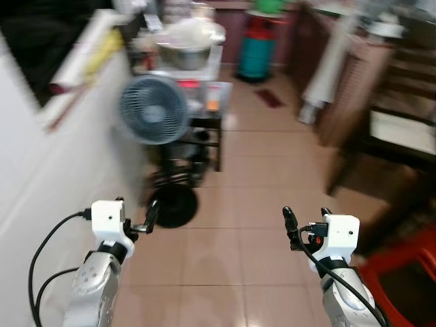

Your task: Setting the table

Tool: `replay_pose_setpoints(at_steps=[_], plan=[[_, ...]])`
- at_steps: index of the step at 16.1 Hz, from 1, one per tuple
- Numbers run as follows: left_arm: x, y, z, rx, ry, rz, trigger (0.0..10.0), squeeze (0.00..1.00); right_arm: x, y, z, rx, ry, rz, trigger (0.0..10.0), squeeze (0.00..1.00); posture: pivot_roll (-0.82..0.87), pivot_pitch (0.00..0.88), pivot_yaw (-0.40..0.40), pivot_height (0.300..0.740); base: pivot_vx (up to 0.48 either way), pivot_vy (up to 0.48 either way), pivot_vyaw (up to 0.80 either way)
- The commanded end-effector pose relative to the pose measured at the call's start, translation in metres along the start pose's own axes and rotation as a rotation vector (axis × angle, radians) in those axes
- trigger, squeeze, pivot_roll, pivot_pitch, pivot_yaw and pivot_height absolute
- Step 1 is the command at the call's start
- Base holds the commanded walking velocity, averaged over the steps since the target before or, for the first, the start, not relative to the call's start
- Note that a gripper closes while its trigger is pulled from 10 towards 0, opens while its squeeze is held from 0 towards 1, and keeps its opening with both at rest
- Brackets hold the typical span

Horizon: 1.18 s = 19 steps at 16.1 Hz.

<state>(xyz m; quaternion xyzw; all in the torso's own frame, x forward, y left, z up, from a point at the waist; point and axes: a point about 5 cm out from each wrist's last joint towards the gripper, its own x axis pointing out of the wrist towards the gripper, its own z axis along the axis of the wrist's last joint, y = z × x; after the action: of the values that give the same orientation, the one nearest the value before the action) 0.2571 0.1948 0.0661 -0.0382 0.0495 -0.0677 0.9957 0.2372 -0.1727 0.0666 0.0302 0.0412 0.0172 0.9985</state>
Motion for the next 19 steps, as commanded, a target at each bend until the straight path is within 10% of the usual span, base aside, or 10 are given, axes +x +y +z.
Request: replay_pose_setpoints(at_steps=[1, 19], plan=[[-0.0018, 0.0012, -0.0059, -0.012, 0.036, -0.011, 10.0, 0.0, -0.0005, -0.002, 0.002, -0.014, -0.014, -0.018, 10.0, 0.0, 0.01, 0.0, 0.02, 0.74, 0.0, 0.0, -0.8], [-0.0083, -0.0059, -0.0109, -0.067, 0.048, -0.082, 10.0, 0.0, -0.0056, 0.0002, 0.0027, -0.009, -0.007, -0.006, 10.0, 0.0, 0.02, 0.0, -0.003, 0.74, 0.106, 0.0, -0.8]])
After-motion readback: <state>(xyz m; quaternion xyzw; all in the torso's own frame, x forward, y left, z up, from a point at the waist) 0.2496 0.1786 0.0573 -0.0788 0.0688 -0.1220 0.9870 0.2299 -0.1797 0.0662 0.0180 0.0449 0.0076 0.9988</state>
